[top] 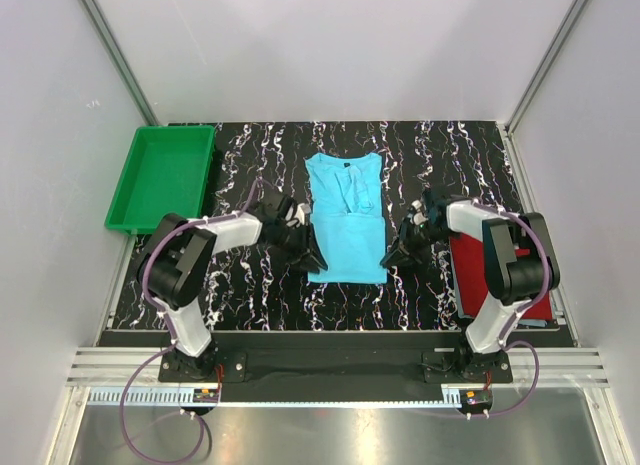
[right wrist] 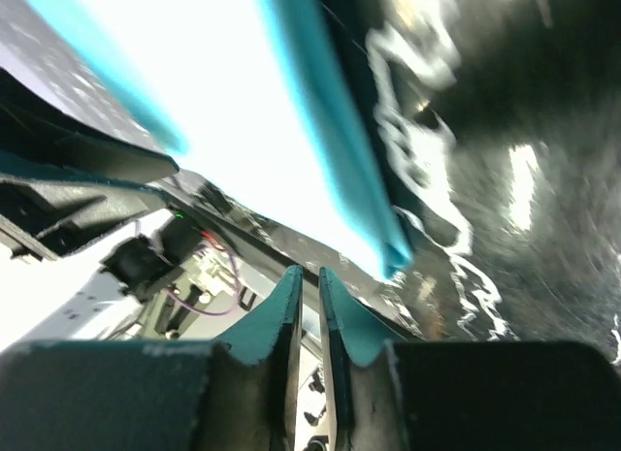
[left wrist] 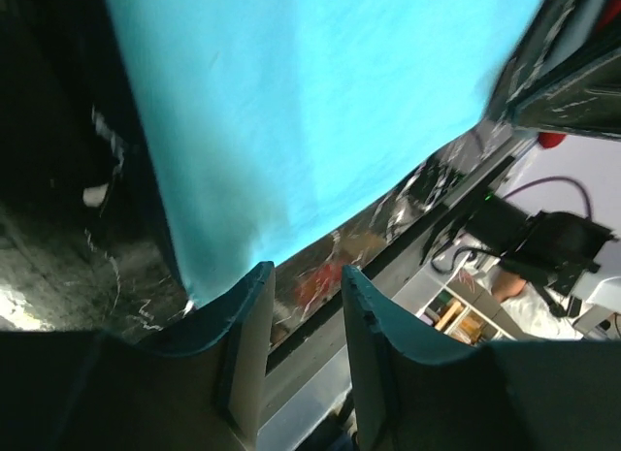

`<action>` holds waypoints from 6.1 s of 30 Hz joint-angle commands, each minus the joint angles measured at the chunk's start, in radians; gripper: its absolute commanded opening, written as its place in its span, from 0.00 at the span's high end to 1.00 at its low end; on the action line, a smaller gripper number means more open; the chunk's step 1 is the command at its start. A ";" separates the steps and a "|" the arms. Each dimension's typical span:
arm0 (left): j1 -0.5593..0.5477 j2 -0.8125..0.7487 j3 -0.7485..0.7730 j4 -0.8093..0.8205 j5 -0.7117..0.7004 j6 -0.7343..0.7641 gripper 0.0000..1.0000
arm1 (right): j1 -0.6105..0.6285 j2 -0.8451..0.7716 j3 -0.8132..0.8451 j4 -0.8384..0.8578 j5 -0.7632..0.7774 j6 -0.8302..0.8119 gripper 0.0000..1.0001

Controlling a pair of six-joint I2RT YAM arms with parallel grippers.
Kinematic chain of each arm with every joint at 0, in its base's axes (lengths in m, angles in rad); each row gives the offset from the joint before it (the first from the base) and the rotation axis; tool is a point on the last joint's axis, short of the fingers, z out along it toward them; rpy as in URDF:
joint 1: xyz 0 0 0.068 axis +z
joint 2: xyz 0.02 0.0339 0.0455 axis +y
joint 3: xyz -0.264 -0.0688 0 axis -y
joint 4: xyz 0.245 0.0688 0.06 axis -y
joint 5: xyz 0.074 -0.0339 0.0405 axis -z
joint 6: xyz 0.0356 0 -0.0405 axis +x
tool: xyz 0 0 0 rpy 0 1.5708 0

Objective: Fold and stack the t-shirts
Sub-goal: Fold the tshirt

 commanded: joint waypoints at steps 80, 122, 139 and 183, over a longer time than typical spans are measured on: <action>-0.150 -0.378 -0.703 0.771 -0.587 -0.960 0.54 | 0.197 -0.534 -0.646 0.652 0.513 0.765 0.50; -0.159 -0.528 -0.691 0.595 -0.518 -0.878 1.00 | 0.212 -0.625 -0.623 0.421 0.390 0.626 1.00; -0.514 -1.184 -0.728 0.036 -0.740 -1.104 1.00 | 0.374 -1.135 -0.603 -0.062 0.378 0.699 1.00; 0.144 -0.294 0.180 0.168 -0.334 -0.562 1.00 | -0.020 -0.103 0.402 -0.067 0.057 0.296 1.00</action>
